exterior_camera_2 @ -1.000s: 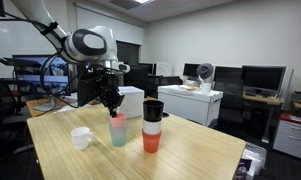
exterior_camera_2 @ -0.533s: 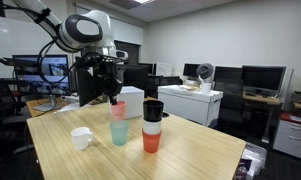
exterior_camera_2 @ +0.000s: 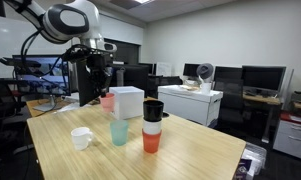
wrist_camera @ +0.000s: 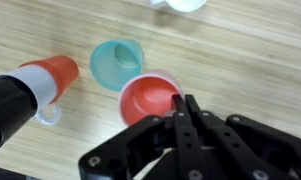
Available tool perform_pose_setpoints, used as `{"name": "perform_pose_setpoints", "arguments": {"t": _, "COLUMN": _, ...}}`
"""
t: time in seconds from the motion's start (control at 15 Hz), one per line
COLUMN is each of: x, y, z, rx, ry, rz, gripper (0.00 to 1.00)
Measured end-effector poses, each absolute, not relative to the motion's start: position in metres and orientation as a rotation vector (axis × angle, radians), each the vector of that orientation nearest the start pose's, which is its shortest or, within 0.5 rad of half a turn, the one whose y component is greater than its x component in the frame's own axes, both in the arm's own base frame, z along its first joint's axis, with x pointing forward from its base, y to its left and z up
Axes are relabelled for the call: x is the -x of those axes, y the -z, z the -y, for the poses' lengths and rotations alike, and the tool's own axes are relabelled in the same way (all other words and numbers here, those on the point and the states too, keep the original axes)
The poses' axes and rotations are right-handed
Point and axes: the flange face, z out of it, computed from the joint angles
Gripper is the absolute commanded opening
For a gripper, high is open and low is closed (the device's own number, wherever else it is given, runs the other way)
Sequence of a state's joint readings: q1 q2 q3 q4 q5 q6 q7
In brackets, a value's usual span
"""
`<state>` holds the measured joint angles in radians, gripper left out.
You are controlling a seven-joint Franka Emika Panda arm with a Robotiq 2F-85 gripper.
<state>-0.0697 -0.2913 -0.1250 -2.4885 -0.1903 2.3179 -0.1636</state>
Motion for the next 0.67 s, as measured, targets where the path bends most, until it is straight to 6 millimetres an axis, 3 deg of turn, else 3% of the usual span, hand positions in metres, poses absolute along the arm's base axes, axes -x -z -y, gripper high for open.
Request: {"name": "perform_pose_setpoints", "arguments": {"t": 0.67, "x": -0.401, "y": -0.349, "z": 0.046, "rx": 3.238, "ry": 0.05, "rz": 0.308, "gripper": 0.04}}
